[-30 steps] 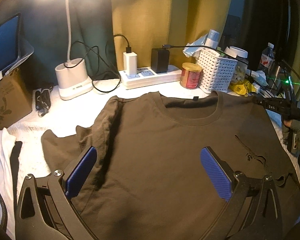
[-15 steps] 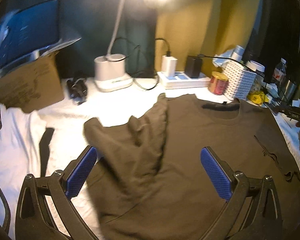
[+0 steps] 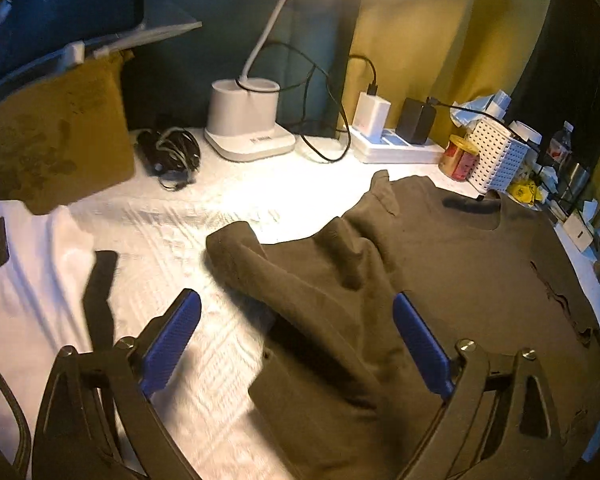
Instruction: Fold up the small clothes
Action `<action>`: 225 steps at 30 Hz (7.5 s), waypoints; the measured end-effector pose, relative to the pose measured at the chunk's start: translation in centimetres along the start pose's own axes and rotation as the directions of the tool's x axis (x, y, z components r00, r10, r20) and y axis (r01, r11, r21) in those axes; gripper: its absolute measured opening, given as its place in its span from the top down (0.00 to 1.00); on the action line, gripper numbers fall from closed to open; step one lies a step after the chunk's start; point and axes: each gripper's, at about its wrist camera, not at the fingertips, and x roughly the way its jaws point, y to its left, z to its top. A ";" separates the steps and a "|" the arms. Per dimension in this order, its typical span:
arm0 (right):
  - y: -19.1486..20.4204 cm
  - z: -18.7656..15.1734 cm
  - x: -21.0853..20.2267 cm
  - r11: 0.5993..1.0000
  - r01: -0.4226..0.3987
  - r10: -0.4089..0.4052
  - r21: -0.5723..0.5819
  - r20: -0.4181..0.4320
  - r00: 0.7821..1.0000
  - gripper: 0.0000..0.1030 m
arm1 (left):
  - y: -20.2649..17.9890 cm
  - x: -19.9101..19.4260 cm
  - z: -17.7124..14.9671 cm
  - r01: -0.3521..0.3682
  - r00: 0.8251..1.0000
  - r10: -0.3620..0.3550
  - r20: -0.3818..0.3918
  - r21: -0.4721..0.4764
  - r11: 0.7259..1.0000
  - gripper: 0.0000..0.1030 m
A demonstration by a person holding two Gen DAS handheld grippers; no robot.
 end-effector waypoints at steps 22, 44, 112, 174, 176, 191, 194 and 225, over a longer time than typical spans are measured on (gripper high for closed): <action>-0.5 -3.1 -1.9 0.997 -0.055 0.055 0.053 0.002 0.998 0.54 | 2.5 -1.3 -1.3 -0.098 0.995 0.099 0.013 -0.076 0.992 0.94; -5.9 -5.3 -1.6 0.980 -0.155 0.151 0.128 0.038 0.988 0.54 | -12.5 -0.4 0.2 -0.092 0.996 0.088 0.027 0.294 0.951 0.94; -2.7 -7.7 -0.6 0.973 -0.215 0.221 0.088 -0.057 0.974 0.54 | -18.9 0.2 -3.3 0.236 0.964 -0.152 -0.219 0.433 0.870 0.49; 1.8 -9.4 -1.4 0.976 -0.218 0.219 0.023 -0.125 0.968 0.54 | -17.0 -6.2 -9.2 0.303 0.937 -0.126 -0.327 0.575 0.760 0.60; 1.6 -9.4 -1.4 0.976 -0.215 0.217 0.026 -0.123 0.968 0.54 | -17.1 -6.4 -9.0 0.304 0.937 -0.132 -0.322 0.574 0.760 0.48; 1.5 -11.7 -0.9 0.978 -0.208 0.208 0.020 -0.207 0.956 0.54 | -15.4 -6.4 -10.0 0.385 0.886 -0.170 -0.432 0.481 0.788 0.48; 1.7 -11.9 -1.4 0.977 -0.211 0.209 0.013 -0.203 0.957 0.54 | -15.1 -6.8 -9.6 0.351 0.904 -0.163 -0.395 0.468 0.811 0.48; -0.3 -7.0 1.8 0.989 -0.144 0.147 0.030 -0.178 0.973 0.54 | -7.4 4.0 2.2 0.061 0.992 -0.031 -0.125 0.246 0.967 0.97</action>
